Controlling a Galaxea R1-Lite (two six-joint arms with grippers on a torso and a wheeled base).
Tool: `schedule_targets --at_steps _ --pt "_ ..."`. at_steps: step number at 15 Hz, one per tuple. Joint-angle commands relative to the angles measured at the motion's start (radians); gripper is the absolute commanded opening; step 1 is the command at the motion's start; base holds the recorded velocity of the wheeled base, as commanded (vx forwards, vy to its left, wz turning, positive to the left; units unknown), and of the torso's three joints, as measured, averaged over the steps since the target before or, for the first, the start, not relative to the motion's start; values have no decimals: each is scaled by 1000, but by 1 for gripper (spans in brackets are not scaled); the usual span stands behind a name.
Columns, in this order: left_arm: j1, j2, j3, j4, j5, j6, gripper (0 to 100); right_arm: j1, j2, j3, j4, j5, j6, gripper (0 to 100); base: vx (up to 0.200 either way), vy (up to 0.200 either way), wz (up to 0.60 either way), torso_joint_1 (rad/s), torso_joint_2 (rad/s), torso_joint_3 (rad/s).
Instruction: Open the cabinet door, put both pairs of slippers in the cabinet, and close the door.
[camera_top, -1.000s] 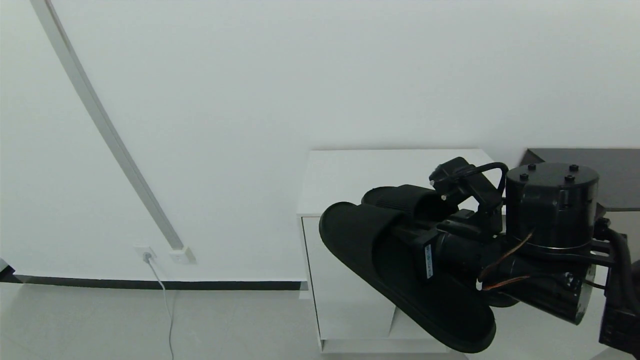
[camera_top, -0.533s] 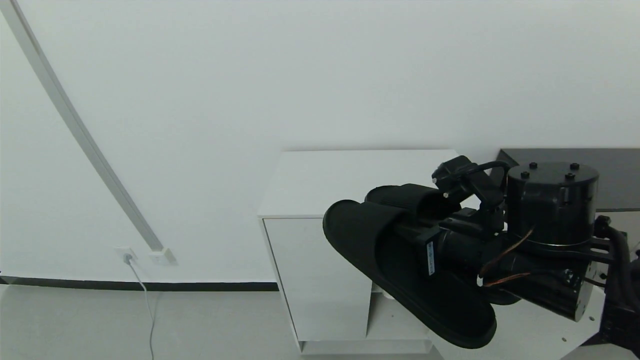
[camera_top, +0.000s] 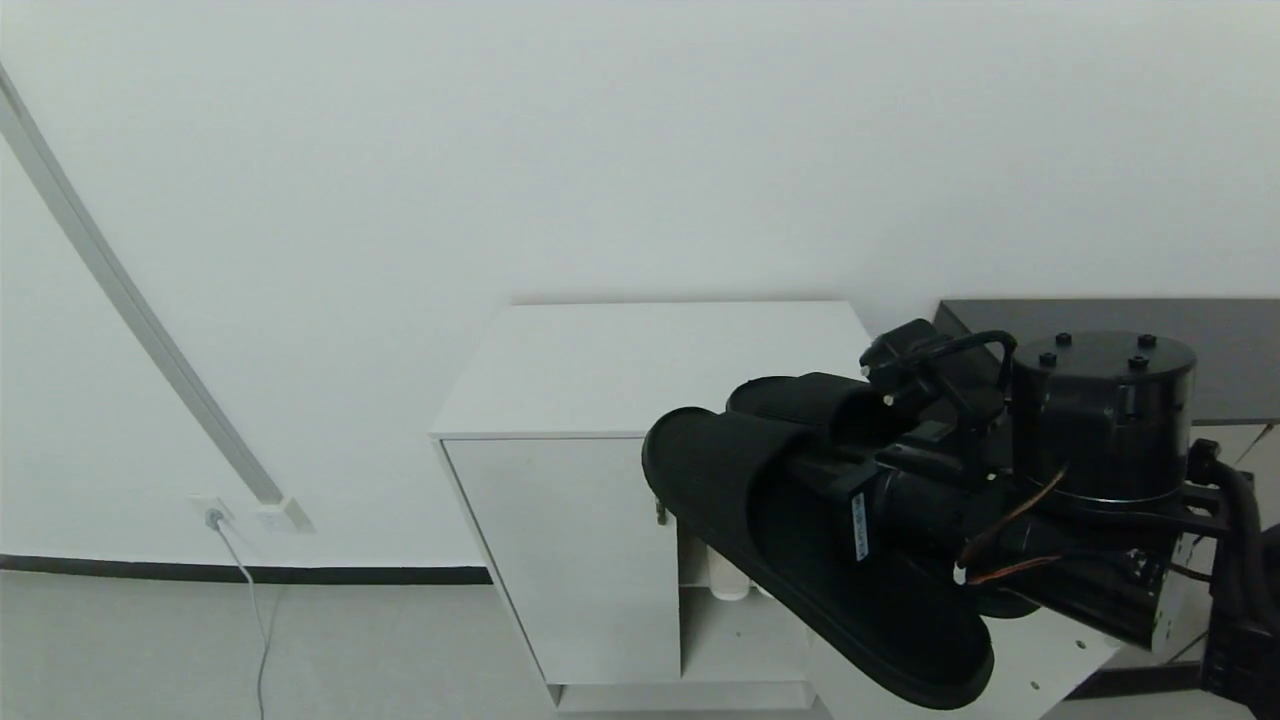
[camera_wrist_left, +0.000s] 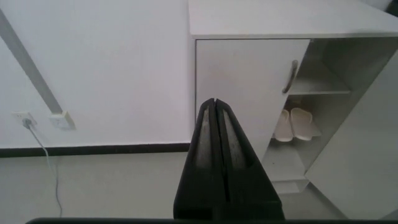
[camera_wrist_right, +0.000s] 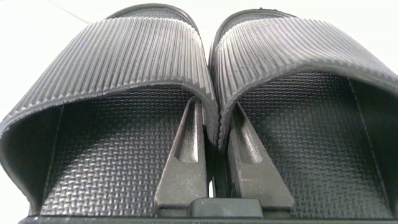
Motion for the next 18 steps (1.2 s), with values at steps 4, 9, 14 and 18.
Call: schedule_targets --at_steps 4,9,14,18 --pt "1 1 0 0 0 0 0 0 0 8 1 -1 -7 0 0 -50 0 1 1 1" --pt "1 1 0 0 0 -2 0 0 -2 17 -1 1 -7 0 0 0 0 0 0 0" --pt "1 1 0 0 0 -2 0 0 0 31 -1 4 -11 0 0 0 0 0 0 0" --pt "1 1 0 0 0 -2 0 0 -2 40 -1 7 -25 0 0 0 0 0 0 0"
